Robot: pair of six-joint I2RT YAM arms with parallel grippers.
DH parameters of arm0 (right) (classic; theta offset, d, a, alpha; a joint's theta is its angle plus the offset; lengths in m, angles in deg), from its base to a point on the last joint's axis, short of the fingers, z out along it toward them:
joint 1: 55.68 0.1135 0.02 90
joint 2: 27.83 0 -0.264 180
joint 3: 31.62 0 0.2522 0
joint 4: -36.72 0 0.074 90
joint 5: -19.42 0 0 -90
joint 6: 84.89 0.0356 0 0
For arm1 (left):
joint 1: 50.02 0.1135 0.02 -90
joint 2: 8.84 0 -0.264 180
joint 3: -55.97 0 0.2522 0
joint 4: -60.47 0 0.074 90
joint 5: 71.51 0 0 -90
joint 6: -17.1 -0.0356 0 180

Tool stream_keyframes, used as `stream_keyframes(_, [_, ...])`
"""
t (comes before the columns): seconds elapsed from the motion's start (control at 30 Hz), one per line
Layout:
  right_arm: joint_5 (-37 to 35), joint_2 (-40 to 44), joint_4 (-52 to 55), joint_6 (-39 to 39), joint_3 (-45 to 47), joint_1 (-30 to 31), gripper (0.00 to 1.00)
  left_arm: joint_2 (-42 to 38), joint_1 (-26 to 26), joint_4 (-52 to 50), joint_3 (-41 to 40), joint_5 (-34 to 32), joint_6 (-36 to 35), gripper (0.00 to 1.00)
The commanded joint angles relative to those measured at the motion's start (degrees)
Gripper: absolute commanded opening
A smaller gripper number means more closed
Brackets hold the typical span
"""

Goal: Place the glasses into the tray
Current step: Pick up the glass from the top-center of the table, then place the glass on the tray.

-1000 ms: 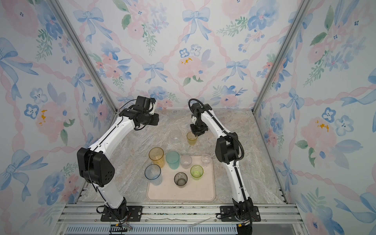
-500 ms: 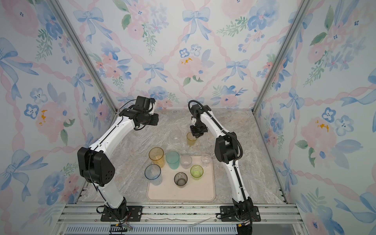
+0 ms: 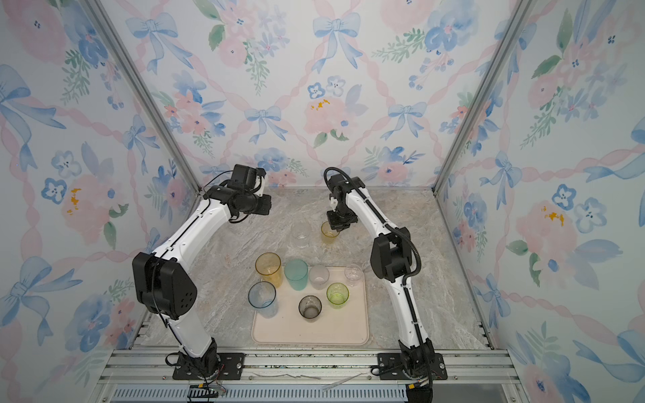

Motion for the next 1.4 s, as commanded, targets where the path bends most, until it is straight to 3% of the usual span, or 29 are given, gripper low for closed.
stream_keyframes(0.0, [-2.3,8.8,0.4,0.1,1.0,-0.8,0.00,-0.5,0.4,-1.1,0.8,0.8,-1.3,0.34])
stream_keyframes(0.13, [-3.2,18.1,0.4,-1.1,7.4,-0.3,0.00,-0.7,0.4,-1.1,0.9,1.1,-1.8,0.33])
stream_keyframes(0.3, [-6.2,34.6,-1.1,-2.7,21.8,3.8,0.00,-0.9,0.4,-1.1,0.7,1.6,-2.2,0.33])
stream_keyframes(0.47, [-10.4,50.4,-1.1,-1.0,34.7,11.3,0.00,-0.5,0.4,-1.0,1.4,1.9,-2.9,0.34])
stream_keyframes(0.63, [-13.7,60.2,1.7,4.6,41.7,21.4,0.01,0.7,0.5,-1.0,3.3,3.0,-3.4,0.34])
stream_keyframes(0.73, [-15.8,62.6,3.7,8.1,44.2,29.5,0.01,1.4,0.4,-1.1,4.4,3.2,-3.6,0.34])
stream_keyframes(1.0, [-17.6,61.0,7.5,18.4,52.0,44.5,0.01,1.8,0.4,-1.0,5.9,4.6,-3.6,0.33])
stream_keyframes(1.13, [-17.1,59.1,6.4,21.1,55.8,48.5,0.01,1.5,0.4,-1.0,6.0,5.0,-3.8,0.33])
stream_keyframes(1.37, [-14.5,59.1,0.7,24.0,63.3,50.1,0.00,0.8,0.4,-1.0,5.2,5.3,-4.6,0.34])
